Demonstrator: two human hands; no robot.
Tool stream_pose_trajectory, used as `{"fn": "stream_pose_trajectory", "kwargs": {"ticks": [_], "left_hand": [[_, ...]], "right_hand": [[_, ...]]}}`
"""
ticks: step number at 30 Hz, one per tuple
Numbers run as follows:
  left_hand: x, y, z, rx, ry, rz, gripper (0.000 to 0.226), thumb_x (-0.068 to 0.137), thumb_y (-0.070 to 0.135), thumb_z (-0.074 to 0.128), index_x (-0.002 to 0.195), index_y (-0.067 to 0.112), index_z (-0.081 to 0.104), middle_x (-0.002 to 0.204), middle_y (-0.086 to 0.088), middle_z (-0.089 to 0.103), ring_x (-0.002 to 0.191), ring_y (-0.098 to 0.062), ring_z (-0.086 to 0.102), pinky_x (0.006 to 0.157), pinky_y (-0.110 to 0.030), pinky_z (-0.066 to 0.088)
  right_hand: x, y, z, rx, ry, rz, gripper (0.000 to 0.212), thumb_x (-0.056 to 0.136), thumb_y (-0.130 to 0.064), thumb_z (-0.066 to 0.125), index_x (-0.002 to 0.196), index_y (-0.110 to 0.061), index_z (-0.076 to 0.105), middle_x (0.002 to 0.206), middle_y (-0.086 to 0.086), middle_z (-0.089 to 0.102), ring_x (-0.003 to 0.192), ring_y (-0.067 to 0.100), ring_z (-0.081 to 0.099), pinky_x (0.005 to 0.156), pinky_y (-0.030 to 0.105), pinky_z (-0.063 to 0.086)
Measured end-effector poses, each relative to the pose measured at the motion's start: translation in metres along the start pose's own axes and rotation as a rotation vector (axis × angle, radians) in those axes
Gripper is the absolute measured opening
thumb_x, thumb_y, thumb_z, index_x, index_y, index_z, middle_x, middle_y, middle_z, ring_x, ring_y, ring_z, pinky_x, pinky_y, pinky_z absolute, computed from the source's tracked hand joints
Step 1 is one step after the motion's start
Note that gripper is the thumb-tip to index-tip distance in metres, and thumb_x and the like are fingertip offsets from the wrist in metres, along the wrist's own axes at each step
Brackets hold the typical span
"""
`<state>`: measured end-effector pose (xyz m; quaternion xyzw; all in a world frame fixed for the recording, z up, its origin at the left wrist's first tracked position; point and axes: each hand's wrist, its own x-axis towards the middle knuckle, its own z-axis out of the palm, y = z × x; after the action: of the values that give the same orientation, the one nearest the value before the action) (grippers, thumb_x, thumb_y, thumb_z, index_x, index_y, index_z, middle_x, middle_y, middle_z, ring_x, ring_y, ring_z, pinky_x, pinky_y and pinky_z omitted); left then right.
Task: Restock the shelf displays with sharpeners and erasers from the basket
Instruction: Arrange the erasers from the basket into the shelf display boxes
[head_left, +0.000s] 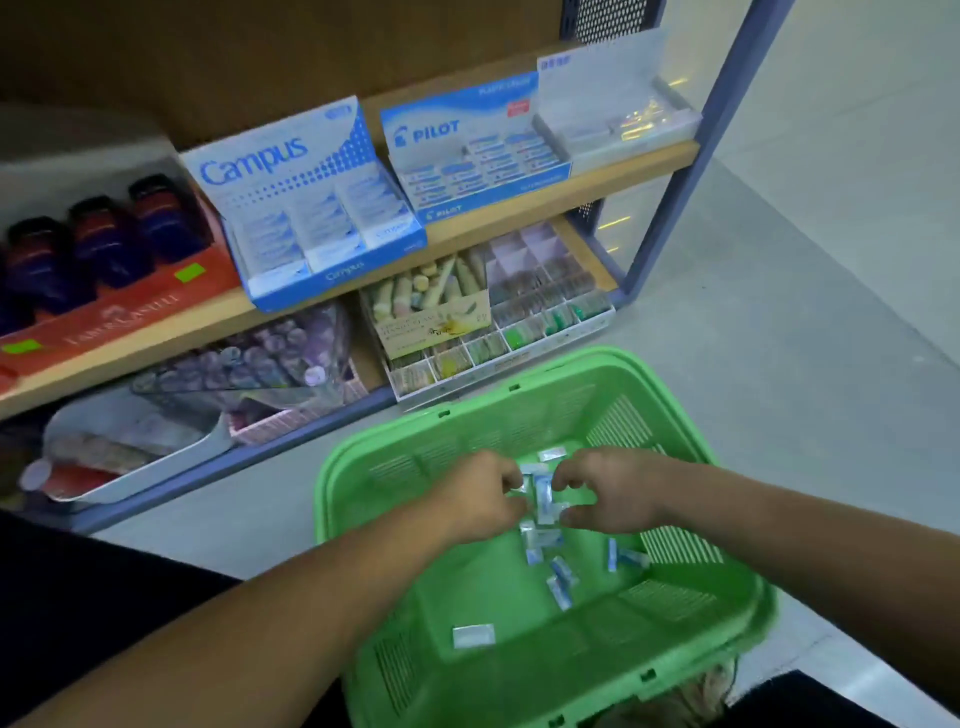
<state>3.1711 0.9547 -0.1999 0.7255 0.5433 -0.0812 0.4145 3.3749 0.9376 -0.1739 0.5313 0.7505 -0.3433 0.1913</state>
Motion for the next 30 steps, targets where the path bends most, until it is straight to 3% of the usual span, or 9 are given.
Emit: {"fn": "stream_pose_trajectory", "kwargs": {"ticks": [4,7,11,14,16,19,23,27,30], "left_hand": [[0.024,-0.029,0.041,0.019,-0.028,-0.147,0.052,0.089,0.039,0.072,0.135,0.017,0.061,0.135,-0.006,0.062,0.12,-0.026,0.061,0.097,-0.029,0.049],[0.039,-0.04,0.063,0.038,0.028,-0.068,0.075,0.082,0.043,0.078,0.147,0.018,0.049,0.15,-0.006,0.047,0.135,-0.028,0.046,0.108,-0.031,0.041],[0.056,-0.051,0.086,0.192,0.037,0.052,0.119,0.068,0.063,0.081,0.161,0.028,0.016,0.167,0.003,0.019,0.148,-0.028,0.022,0.119,-0.039,0.027],[0.062,-0.05,0.101,0.243,-0.005,0.02,0.134,0.063,0.072,0.079,0.162,0.028,0.0,0.169,0.005,0.006,0.153,-0.027,0.006,0.121,-0.048,0.02],[0.063,-0.048,0.11,0.251,0.045,-0.014,0.13,0.066,0.076,0.072,0.162,0.026,0.0,0.168,0.003,0.01,0.153,-0.028,0.006,0.117,-0.048,0.021],[0.065,-0.045,0.12,0.253,0.098,-0.049,0.125,0.067,0.074,0.07,0.162,0.026,0.004,0.162,0.002,0.019,0.147,-0.03,0.017,0.111,-0.047,0.027],[0.067,-0.055,0.122,0.242,0.204,-0.003,0.108,0.066,0.072,0.074,0.155,0.028,0.031,0.138,0.007,0.043,0.121,-0.024,0.039,0.092,-0.04,0.044],[0.063,-0.067,0.112,0.172,0.18,-0.027,0.078,0.074,0.056,0.08,0.137,0.028,0.044,0.129,0.008,0.042,0.116,-0.022,0.041,0.086,-0.038,0.05],[0.06,-0.069,0.11,0.128,0.19,-0.086,0.07,0.078,0.051,0.077,0.136,0.027,0.046,0.128,0.007,0.045,0.116,-0.021,0.041,0.084,-0.035,0.047]], "right_hand": [[0.043,0.014,0.034,0.079,-0.016,0.129,0.076,0.091,-0.05,0.069,0.154,-0.023,0.039,0.158,0.005,0.041,0.141,0.025,0.044,0.113,0.034,0.039],[0.066,0.023,0.047,0.111,0.049,0.167,0.095,0.081,-0.055,0.078,0.158,-0.024,0.031,0.16,0.006,0.034,0.144,0.027,0.038,0.115,0.039,0.038],[0.086,0.026,0.068,0.055,0.089,0.124,0.122,0.062,-0.069,0.083,0.159,-0.038,0.015,0.163,0.006,0.013,0.151,0.028,0.016,0.116,0.047,0.039],[0.09,0.032,0.087,-0.011,0.139,0.114,0.127,0.061,-0.074,0.08,0.16,-0.035,0.011,0.163,0.007,0.006,0.152,0.03,0.006,0.122,0.051,0.026],[0.089,0.037,0.098,-0.051,0.19,0.1,0.124,0.063,-0.078,0.075,0.161,-0.03,0.015,0.16,0.008,0.016,0.147,0.028,0.013,0.121,0.049,0.026],[0.092,0.043,0.103,-0.011,0.195,0.099,0.122,0.064,-0.079,0.073,0.16,-0.031,0.016,0.159,0.005,0.011,0.148,0.028,0.011,0.121,0.044,0.027],[0.101,0.046,0.096,0.006,0.211,0.039,0.111,0.063,-0.073,0.078,0.152,-0.025,0.031,0.16,0.004,0.019,0.15,0.027,0.011,0.122,0.044,0.026],[0.105,0.039,0.09,-0.039,0.167,0.082,0.093,0.068,-0.07,0.078,0.14,-0.027,0.038,0.146,-0.001,0.029,0.138,0.021,0.026,0.113,0.04,0.032],[0.107,0.035,0.092,0.014,0.145,0.108,0.097,0.068,-0.068,0.08,0.144,-0.031,0.033,0.14,-0.003,0.031,0.134,0.021,0.031,0.111,0.039,0.037]]}}
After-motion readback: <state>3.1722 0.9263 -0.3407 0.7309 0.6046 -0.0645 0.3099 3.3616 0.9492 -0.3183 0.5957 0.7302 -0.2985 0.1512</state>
